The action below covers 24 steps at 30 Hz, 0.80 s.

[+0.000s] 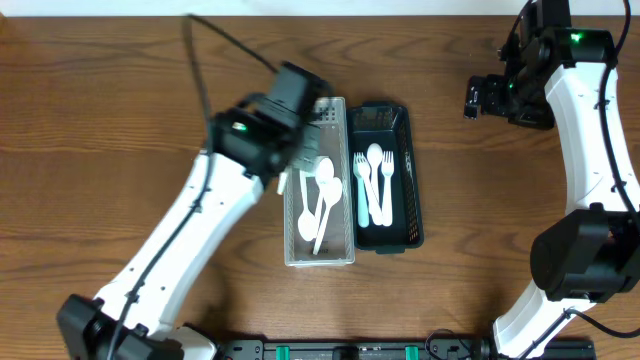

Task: Pack container
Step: 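Carry the last spoon and release it into the clear tray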

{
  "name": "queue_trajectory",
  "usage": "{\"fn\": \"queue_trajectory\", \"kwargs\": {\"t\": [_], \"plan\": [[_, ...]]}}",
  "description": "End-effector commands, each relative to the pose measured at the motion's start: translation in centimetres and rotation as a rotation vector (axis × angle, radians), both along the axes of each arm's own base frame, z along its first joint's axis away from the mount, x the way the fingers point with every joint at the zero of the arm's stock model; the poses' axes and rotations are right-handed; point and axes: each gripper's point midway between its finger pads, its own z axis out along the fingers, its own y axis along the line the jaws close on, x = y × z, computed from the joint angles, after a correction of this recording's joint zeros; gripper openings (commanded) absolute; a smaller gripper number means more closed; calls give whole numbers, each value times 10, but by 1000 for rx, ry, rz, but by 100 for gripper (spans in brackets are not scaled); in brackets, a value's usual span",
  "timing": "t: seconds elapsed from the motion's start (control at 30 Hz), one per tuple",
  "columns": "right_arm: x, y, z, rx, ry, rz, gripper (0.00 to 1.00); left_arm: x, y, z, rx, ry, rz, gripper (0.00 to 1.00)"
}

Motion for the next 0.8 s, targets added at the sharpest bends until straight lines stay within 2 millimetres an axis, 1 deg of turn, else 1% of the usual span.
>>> {"fn": "queue_trajectory", "kwargs": {"t": [0.0,0.1,0.17,0.2,0.3,0.37,0.43,0.5,0.57,0.6,0.73,0.77], "plan": [[-3,-4,-3,-14,15,48,99,-5,-10,-28,62,63,-46,6],[-5,-4,-5,-17,25,66,99,-8,-21,-54,63,136,-23,6],[-6,-4,-8,-16,33,66,99,-7,-24,-69,64,172,4,6],[-8,-4,-10,-16,39,66,99,-7,-26,-79,64,197,27,6],[-10,-4,-15,-14,53,66,99,-6,-26,-101,82,245,72,6],[-12,-4,-18,-14,62,66,99,-5,-26,-111,94,266,81,6],[-12,-4,-20,-14,64,66,99,-5,-27,-116,97,273,84,6],[-12,-4,-21,-14,64,66,99,-2,-29,-115,89,261,84,13],[-11,-4,-20,-14,61,66,99,2,-31,-113,70,245,103,23],[-11,-4,-20,-14,60,66,99,4,-32,-113,56,241,127,26],[-11,-4,-20,-14,61,67,99,4,-32,-113,38,242,170,33],[-11,-4,-20,-14,61,67,99,4,-32,-113,39,242,170,38]]}}
